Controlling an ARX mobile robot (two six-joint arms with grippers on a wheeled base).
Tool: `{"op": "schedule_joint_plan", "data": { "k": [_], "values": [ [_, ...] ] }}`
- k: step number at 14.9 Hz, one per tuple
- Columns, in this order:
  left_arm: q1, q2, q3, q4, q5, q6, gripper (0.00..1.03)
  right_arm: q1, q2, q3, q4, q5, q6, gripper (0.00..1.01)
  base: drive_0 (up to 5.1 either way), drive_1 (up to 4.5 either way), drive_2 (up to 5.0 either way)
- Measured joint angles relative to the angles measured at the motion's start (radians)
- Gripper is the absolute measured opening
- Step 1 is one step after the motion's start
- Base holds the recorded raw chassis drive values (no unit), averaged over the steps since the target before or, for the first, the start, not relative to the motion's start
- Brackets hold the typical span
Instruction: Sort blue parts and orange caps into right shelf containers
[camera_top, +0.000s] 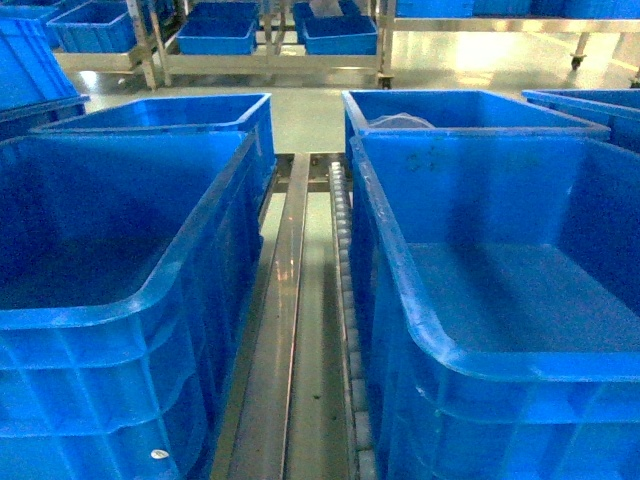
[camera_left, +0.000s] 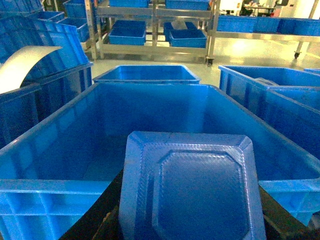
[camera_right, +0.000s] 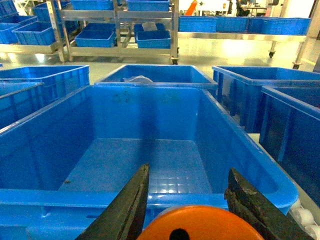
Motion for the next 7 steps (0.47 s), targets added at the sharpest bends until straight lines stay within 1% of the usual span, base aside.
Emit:
{"op": "schedule_joint_plan", "data": {
  "k": [7],
  "values": [
    [0.000,0.000,0.000,0.000,0.000,0.000,0.44,0.000,0.000,0.000,0.000,0.000,0.000,0.42,0.0,0.00,0.0]
  ]
}}
